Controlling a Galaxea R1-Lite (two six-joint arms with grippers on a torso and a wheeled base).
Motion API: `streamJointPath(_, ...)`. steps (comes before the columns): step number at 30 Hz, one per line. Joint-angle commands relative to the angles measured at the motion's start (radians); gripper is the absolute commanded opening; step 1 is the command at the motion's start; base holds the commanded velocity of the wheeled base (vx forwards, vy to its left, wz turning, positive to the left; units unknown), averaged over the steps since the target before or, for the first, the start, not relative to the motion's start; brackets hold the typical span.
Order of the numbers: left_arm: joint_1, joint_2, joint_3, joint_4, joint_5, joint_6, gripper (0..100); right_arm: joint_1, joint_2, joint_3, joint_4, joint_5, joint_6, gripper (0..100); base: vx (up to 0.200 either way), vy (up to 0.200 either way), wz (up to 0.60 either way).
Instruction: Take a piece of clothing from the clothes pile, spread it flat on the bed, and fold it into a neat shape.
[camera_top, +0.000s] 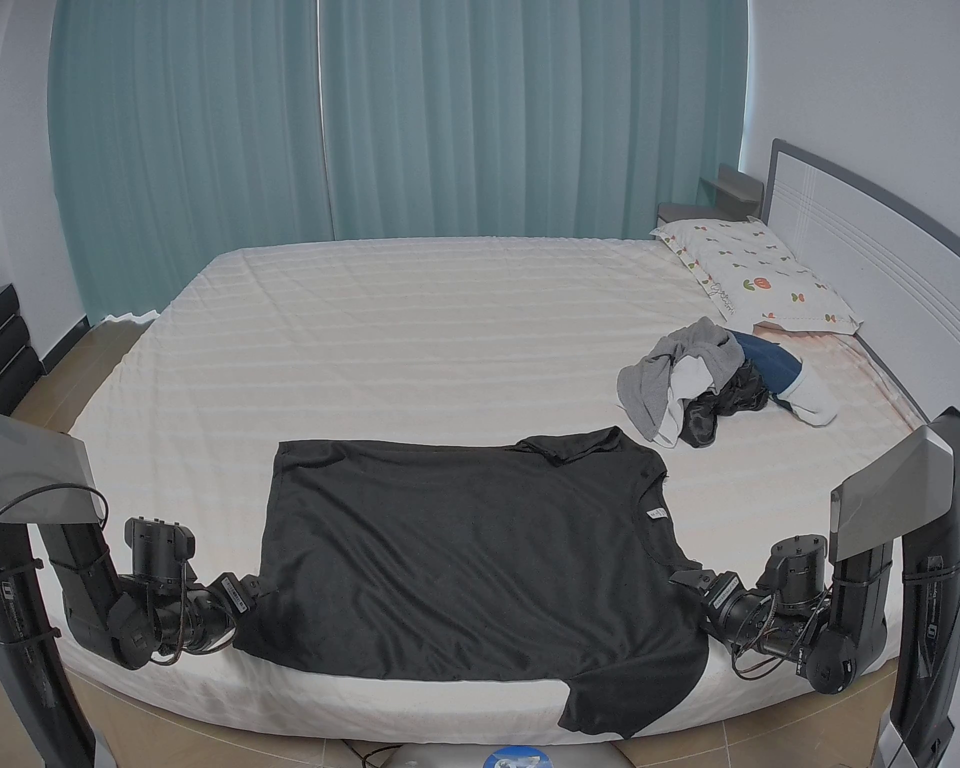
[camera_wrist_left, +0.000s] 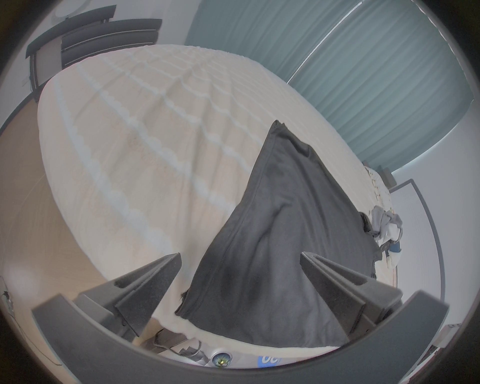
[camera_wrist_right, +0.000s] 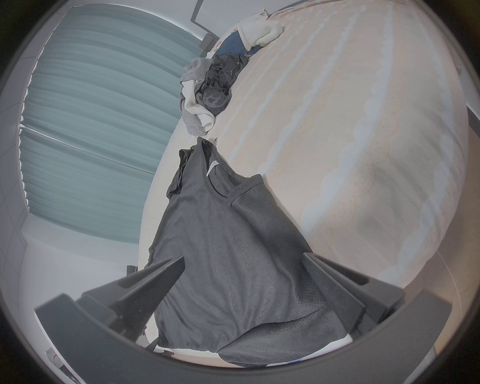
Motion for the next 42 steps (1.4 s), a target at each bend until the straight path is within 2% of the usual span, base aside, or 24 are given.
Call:
streamJointPath(1, -0.008, 0.012, 0.016, 0.000, 0.001, 0.001, 100, 0.000, 0.001, 0.000, -0.009, 0.000, -0.001, 100, 0.000, 0.000, 0.00)
streamJointPath(11, -0.044, 0.047, 0.019, 0.000, 0.013, 0.002, 100, 0.000, 0.001, 0.002, -0.009, 0.000, -0.001, 100, 0.000, 0.000, 0.00)
streamJointPath(12, -0.047, 0.047, 0.021, 0.000, 0.013, 0.002, 0, 0.000, 0.001, 0.002, -0.009, 0.000, -0.001, 100, 0.000, 0.000, 0.00)
streamJointPath(20, -0.050, 0.030, 0.064, 0.009, 0.024, 0.026, 0, -0.007, -0.014, 0.012, -0.009, -0.011, -0.027, 100, 0.000, 0.000, 0.00)
streamJointPath(26, -0.043, 0.015, 0.099, 0.012, 0.056, 0.099, 0, -0.015, 0.003, 0.042, -0.009, -0.088, -0.156, 100, 0.000, 0.000, 0.00)
streamJointPath(30, -0.044, 0.014, 0.118, 0.009, 0.082, 0.127, 0, -0.007, 0.043, 0.062, -0.009, -0.104, -0.239, 100, 0.000, 0.000, 0.00)
streamJointPath(33, -0.044, 0.007, 0.141, 0.005, 0.082, 0.160, 0, 0.002, 0.060, 0.069, -0.009, -0.103, -0.245, 100, 0.000, 0.000, 0.00)
streamJointPath(40, -0.041, 0.000, 0.147, 0.011, 0.085, 0.165, 0, 0.052, 0.092, 0.092, -0.009, -0.094, -0.253, 100, 0.000, 0.000, 0.00)
streamJointPath(41, -0.041, -0.002, 0.147, 0.011, 0.085, 0.165, 0, 0.054, 0.093, 0.092, -0.009, -0.095, -0.254, 0, 0.000, 0.000, 0.00)
streamJointPath(42, -0.041, -0.002, 0.147, 0.011, 0.085, 0.165, 0, 0.054, 0.093, 0.092, -0.009, -0.095, -0.254, 0, 0.000, 0.000, 0.00)
